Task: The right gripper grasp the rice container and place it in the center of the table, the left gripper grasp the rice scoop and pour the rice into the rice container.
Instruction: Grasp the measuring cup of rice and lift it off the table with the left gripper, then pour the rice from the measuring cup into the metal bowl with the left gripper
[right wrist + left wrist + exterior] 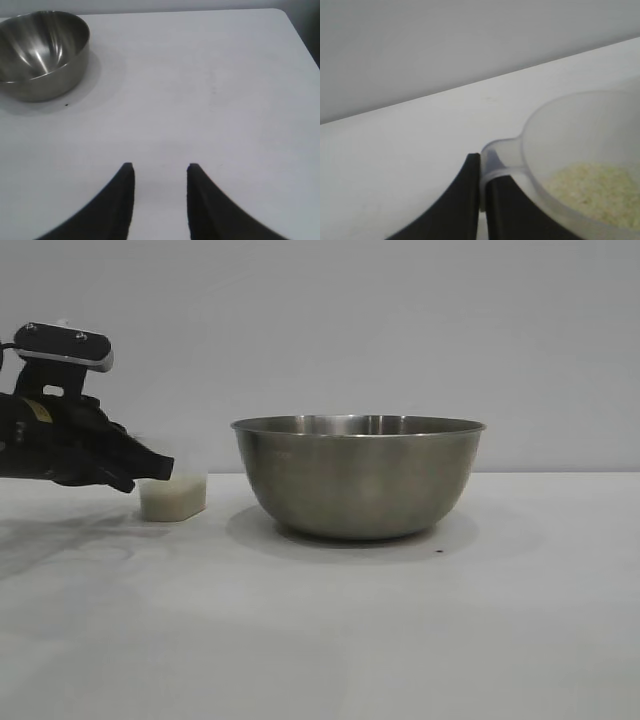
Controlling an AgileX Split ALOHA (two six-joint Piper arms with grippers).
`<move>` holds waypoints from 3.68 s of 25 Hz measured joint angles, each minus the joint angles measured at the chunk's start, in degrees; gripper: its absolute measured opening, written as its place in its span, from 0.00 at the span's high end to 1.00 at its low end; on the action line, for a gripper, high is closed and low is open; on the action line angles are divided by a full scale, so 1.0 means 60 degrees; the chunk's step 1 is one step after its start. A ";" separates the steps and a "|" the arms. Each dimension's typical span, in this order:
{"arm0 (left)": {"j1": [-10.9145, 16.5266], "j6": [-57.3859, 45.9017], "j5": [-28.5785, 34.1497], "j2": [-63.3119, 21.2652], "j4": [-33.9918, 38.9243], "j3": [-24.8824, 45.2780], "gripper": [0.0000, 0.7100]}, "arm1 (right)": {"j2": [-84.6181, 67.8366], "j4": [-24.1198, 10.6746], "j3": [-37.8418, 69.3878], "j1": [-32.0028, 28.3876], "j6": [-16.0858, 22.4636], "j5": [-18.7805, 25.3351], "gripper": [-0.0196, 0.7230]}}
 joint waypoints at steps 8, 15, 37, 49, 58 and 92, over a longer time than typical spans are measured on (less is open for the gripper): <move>0.0005 0.0343 -0.0030 -0.0806 0.0751 -0.0181 1.00 | 0.0000 0.0000 0.0000 0.0000 0.0000 0.0000 0.63; 0.0039 0.0405 0.0227 -0.1168 0.1824 -0.0953 1.00 | 0.0000 0.0000 0.0000 0.0000 0.0000 0.0000 0.63; -0.0081 0.0895 0.2502 -0.1152 0.8704 -0.3732 1.00 | 0.0000 0.0000 0.0000 0.0000 0.0000 0.0000 0.63; -0.0494 0.3607 0.3185 -0.0894 0.9662 -0.3895 1.00 | 0.0000 0.0000 0.0000 0.0000 0.0000 0.0000 0.63; -0.0939 0.6457 0.3220 -0.0448 0.9234 -0.3895 1.00 | 0.0000 0.0000 0.0000 0.0000 0.0000 0.0000 0.63; -0.1014 1.3267 0.2405 -0.0435 0.9408 -0.3895 1.00 | 0.0000 0.0000 0.0000 0.0000 0.0000 0.0000 0.63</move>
